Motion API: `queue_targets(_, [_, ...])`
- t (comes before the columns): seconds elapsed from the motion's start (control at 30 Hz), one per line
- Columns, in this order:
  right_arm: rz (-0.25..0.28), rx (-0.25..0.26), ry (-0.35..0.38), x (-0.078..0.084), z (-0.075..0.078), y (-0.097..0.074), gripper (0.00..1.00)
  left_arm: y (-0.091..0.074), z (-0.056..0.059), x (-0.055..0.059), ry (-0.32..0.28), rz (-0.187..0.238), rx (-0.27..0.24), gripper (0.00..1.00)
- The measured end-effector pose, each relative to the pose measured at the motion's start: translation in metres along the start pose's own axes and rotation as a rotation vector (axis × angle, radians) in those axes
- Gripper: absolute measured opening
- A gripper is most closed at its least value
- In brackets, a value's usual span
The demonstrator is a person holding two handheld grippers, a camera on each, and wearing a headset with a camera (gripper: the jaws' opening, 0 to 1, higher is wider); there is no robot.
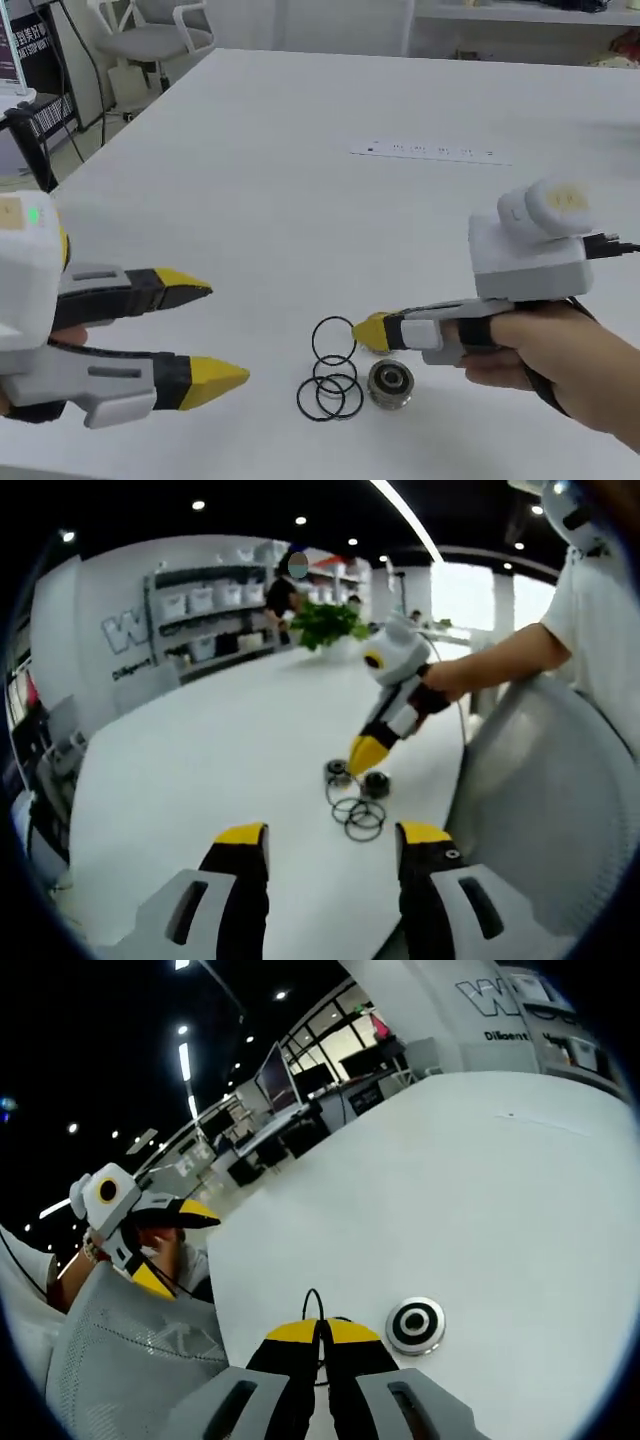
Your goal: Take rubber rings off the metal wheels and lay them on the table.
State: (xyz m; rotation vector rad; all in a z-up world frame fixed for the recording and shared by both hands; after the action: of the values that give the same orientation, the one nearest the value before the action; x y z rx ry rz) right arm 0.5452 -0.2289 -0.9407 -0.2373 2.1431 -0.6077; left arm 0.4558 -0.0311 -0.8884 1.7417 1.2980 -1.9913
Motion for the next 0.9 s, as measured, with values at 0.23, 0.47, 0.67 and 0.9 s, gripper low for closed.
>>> queue_targets(0.23, [-0.098, 0.004, -0.089, 0.011, -0.003, 0.01, 0.0, 0.005, 0.008, 0.021, -0.058, -0.032, -0.01, 0.51])
queue_targets(0.47, [-0.119, 0.036, -0.126, 0.013, 0.001, 0.01, 0.0, 0.006, 0.009, 0.022, -0.084, -0.044, -0.003, 0.51])
queue_targets(0.67, [-0.153, 0.062, -0.193, 0.016, 0.0, 0.011, 0.01, 0.006, 0.01, 0.023, -0.11, -0.049, 0.001, 0.5])
queue_targets(0.9, [-0.145, 0.074, -0.215, 0.012, 0.0, 0.008, 0.05, 0.004, 0.01, 0.024, -0.123, -0.043, -0.015, 0.5])
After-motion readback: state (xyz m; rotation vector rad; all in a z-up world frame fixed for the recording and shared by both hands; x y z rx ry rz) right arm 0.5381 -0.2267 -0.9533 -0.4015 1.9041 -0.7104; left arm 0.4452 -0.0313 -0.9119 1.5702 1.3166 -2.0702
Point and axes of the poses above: the centre of the closed fingertips' face, and the gripper's own axes: y roughly forward along the fingers, z roughly to its right, x roughly out of its underside, the point moved 8 cm from there along -y, roughly backward along the fingers, and after that the axes turned 5 degrees about -x, right-handed, at the moved point
